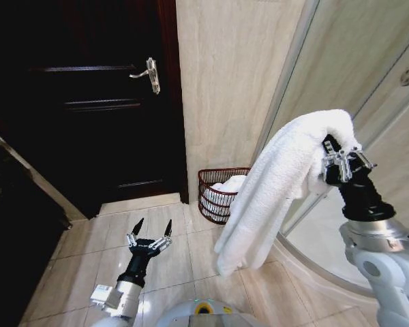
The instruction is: Discard the used towel into the hamper.
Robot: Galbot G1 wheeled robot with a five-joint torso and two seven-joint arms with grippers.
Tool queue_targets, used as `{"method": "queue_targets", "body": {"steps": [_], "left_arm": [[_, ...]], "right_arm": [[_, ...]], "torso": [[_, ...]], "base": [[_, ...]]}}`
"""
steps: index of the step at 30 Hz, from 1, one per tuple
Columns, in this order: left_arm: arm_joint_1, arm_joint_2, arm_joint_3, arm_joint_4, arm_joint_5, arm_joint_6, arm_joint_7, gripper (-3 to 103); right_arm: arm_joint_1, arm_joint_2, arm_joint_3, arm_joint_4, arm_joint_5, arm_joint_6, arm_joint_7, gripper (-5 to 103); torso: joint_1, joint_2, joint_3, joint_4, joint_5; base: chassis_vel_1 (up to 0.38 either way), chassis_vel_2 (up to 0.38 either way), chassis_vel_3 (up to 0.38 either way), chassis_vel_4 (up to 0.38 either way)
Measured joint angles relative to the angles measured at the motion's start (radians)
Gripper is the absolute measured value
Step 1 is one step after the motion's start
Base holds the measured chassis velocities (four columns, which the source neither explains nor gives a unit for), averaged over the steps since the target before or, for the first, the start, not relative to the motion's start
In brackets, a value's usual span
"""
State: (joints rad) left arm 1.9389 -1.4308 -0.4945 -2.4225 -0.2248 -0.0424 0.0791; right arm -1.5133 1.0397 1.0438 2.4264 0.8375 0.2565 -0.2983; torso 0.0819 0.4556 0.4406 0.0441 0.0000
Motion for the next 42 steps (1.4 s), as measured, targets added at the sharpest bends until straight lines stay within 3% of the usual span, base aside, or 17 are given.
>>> {"method": "queue_targets", "body": {"steps": [10,23,42], "left_arm": [[0.0,0.0,0.0,0.0,0.0,0.0,0.0,100],[0.0,0.0,0.0,0.0,0.0,0.0,0.0,100],[0.0,0.0,0.0,0.0,0.0,0.0,0.0,100]], "right_arm": [[0.013,-0.015,-0.005,-0.018,-0.002,-0.006,-0.002,8],[0.082,-0.112,-0.01,-0.091,0.044,-0.021,0.012,8],[0.059,-0.062,-0.068,-0.036,0.018,-0.016,-0.012,8]], "torso": [[0.016,0.039,0.023,0.0,0.0],[0.039,0.096,0.057,0.0001,0.0001],[0.075,0.177,0.101,0.0001,0.0]], "base": [[0.0,0.0,0.0,0.0],[0.0,0.0,0.0,0.0],[0.0,0.0,0.0,0.0]]}}
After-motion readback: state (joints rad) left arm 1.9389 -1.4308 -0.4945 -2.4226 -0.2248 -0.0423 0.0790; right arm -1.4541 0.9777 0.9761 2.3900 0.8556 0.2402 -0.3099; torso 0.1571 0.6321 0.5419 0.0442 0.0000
